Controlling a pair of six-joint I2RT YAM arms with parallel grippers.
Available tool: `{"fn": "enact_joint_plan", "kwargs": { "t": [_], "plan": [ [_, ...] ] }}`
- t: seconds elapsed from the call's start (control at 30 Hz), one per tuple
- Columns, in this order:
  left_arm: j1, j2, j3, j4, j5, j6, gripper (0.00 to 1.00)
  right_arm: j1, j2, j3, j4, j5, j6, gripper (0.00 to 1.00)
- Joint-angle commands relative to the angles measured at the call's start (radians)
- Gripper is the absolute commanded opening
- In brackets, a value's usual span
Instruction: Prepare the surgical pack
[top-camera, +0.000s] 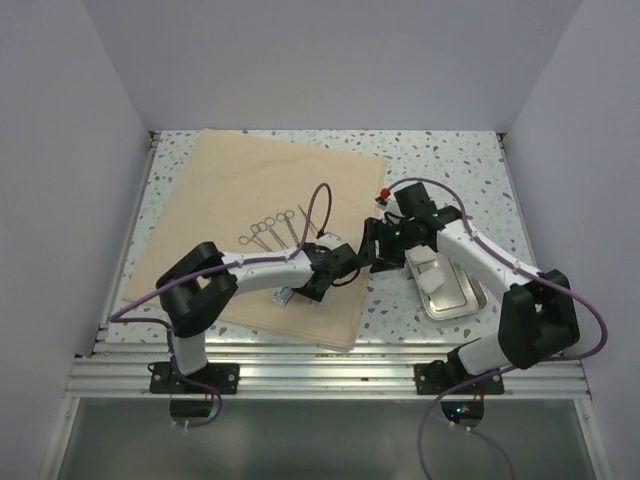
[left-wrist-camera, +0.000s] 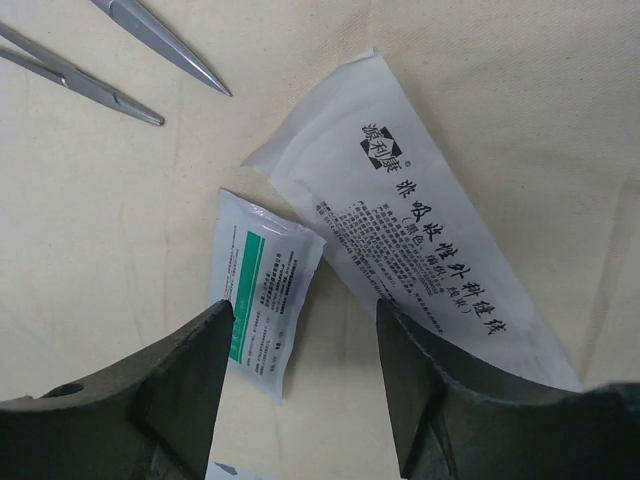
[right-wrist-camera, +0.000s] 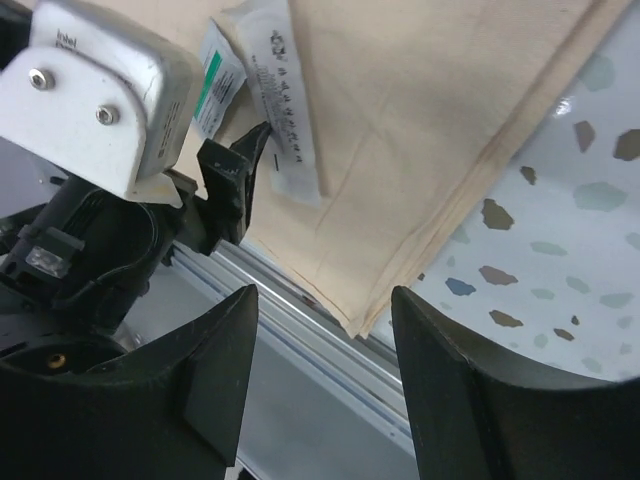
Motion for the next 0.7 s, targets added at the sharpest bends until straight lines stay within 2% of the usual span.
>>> {"fn": "enact_joint_plan", "kwargs": {
  "t": [0.0, 0.1, 0.3, 0.37, 0.5, 0.57, 0.67],
  "plan": [
    [-0.02, 0.047, 0.031, -0.088, -0.152, -0.071, 0.62, -0.073, -0.077, -0.048, -0.016, -0.023, -0.021, 0.59],
    [-0.022, 0.07, 0.039, -0.111, -0.185, -0.086, 0.59, -0.151, -0.103, -0.075, -0.042, -0.039, -0.05, 0.59],
    [-0.02, 0.065, 0.01, -0.096, -0.185, -0.09, 0.53, -0.151, -0.133, -0.075, -0.062, -0.034, -0.068, 0.59],
    [-0.02, 0.061, -0.009, -0.068, -0.168, -0.074, 0.45, -0.151, -0.135, -0.075, -0.057, -0.04, -0.065, 0.59],
    [-0.02, 0.042, -0.038, -0.024, -0.149, -0.059, 0.23, -0.153, -0.127, -0.064, -0.059, -0.044, -0.065, 0.59],
    [-0.019, 0.028, -0.049, -0.016, -0.142, -0.051, 0.2, -0.151, -0.127, -0.061, -0.059, -0.047, -0.065, 0.59],
    [-0.017, 0.005, -0.056, -0.005, -0.14, -0.039, 0.09, -0.151, -0.121, -0.056, -0.054, -0.051, -0.065, 0.59]
  ]
}}
